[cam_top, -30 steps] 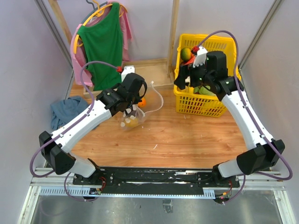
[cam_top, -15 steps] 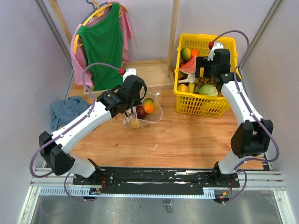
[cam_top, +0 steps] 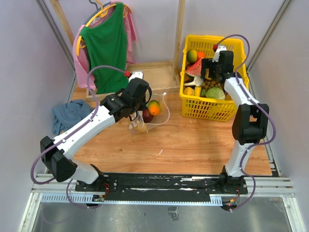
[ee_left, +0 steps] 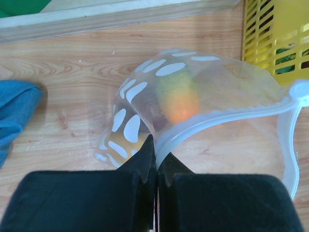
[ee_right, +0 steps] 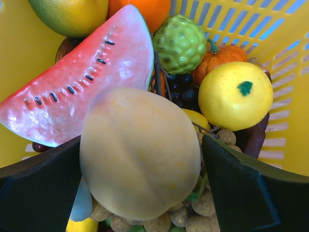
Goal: Place the food in the zip-top bag and seal the zipper
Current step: Pick up the fake fruit from the bin.
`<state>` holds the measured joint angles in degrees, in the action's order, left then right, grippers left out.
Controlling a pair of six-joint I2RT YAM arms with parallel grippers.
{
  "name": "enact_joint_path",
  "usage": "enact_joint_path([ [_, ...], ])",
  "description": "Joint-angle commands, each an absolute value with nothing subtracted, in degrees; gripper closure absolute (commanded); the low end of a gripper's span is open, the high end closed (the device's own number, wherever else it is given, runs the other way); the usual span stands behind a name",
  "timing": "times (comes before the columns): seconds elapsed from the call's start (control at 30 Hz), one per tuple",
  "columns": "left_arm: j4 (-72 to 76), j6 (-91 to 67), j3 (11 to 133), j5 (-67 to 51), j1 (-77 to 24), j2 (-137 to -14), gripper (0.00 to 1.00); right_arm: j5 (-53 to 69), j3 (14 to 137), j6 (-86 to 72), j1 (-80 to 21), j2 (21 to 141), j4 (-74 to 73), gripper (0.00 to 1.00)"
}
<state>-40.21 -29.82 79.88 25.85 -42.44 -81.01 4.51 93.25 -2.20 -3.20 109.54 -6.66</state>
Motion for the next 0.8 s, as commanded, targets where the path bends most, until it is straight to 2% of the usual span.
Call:
enact_joint_path([
  [0.0,-37.97,-28.79,80.18,25.37,-42.01,-80.94,1.0,8.36,96.52,-0.02,-2.37,110.43,-4.47,0.02],
  [0.3,-37.86,-28.83,80.47,25.62,-41.96,-81.21,1.0,11.25,92.88,1.28,-2.48,102.74,-6.08,0.45],
  [0.37,-37.72,-28.75,80.5,25.39,-41.97,-81.15,1.0,11.73,92.44,1.25,-2.61,101.04,-7.52,0.48],
  [0.6,-36.54,-29.02,79.39,24.91,-41.97,-80.11,1.0,12.38,88.11,0.1,-4.95,93.89,-9.65,0.49],
  [0.77,-35.53,-29.74,78.39,23.63,-42.0,-79.54,1.0,13.37,84.72,-4.07,-6.5,88.24,-10.66,0.54],
])
